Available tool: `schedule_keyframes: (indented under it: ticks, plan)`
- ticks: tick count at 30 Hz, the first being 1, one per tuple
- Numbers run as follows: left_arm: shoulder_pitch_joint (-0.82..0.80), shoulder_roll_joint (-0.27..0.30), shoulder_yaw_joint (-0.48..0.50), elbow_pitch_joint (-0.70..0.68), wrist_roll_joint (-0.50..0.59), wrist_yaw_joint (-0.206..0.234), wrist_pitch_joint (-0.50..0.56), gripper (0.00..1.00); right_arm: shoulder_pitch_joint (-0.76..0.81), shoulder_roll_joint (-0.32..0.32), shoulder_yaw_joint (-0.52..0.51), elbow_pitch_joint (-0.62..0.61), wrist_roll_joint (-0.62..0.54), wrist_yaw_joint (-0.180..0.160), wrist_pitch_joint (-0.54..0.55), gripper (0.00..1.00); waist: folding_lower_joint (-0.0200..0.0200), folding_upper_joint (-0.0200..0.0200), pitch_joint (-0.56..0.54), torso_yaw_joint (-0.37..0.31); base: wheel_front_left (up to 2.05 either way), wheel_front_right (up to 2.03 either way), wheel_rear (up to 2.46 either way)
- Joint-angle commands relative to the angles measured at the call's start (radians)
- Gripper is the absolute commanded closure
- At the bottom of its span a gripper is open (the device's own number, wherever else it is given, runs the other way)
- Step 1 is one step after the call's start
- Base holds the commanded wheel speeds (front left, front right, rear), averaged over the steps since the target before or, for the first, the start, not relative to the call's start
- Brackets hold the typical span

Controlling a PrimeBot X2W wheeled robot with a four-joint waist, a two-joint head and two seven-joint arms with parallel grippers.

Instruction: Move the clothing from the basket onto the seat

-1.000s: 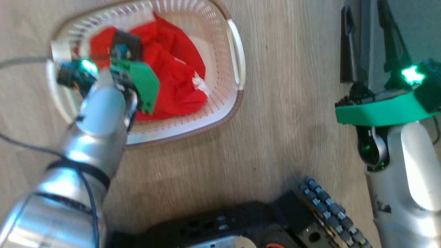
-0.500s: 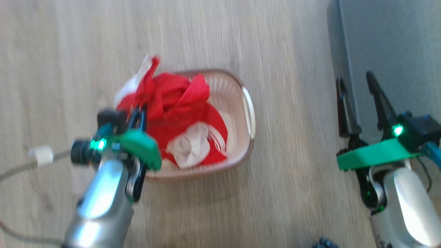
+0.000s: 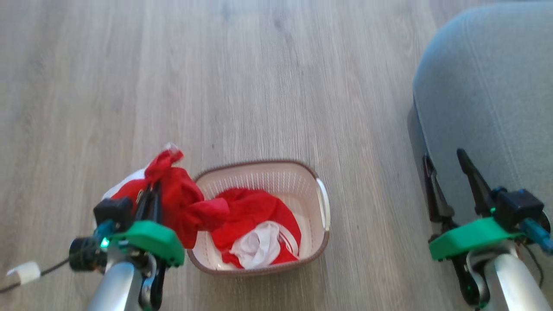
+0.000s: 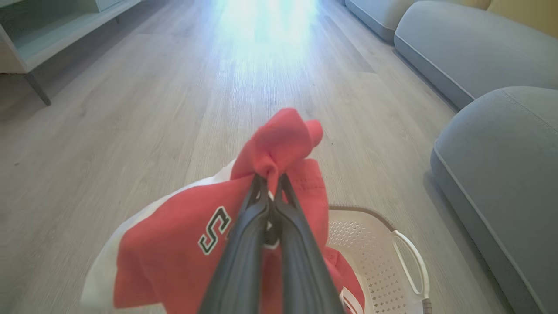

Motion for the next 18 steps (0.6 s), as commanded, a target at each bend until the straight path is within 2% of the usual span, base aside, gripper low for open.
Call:
schedule_keyframes:
  ticks: [1, 18]
  plan:
    - [-0.014, 0.028, 0.043, -0.044, 0.003, 0.009, -0.013, 1.00, 0.001, -0.023, 0.016, -0.025, -0.009, 0.000, -0.009, 0.00, 0.0002, -0.0001, -0.043, 0.013, 0.00, 0.00, 0.00]
    - [0.083, 0.051, 0.063, -0.150, -0.016, 0.029, -0.003, 1.00, 0.045, -0.045, 0.031, -0.001, -0.024, 0.000, -0.009, 0.00, 0.0002, -0.0001, -0.121, 0.015, 0.00, 0.00, 0.00]
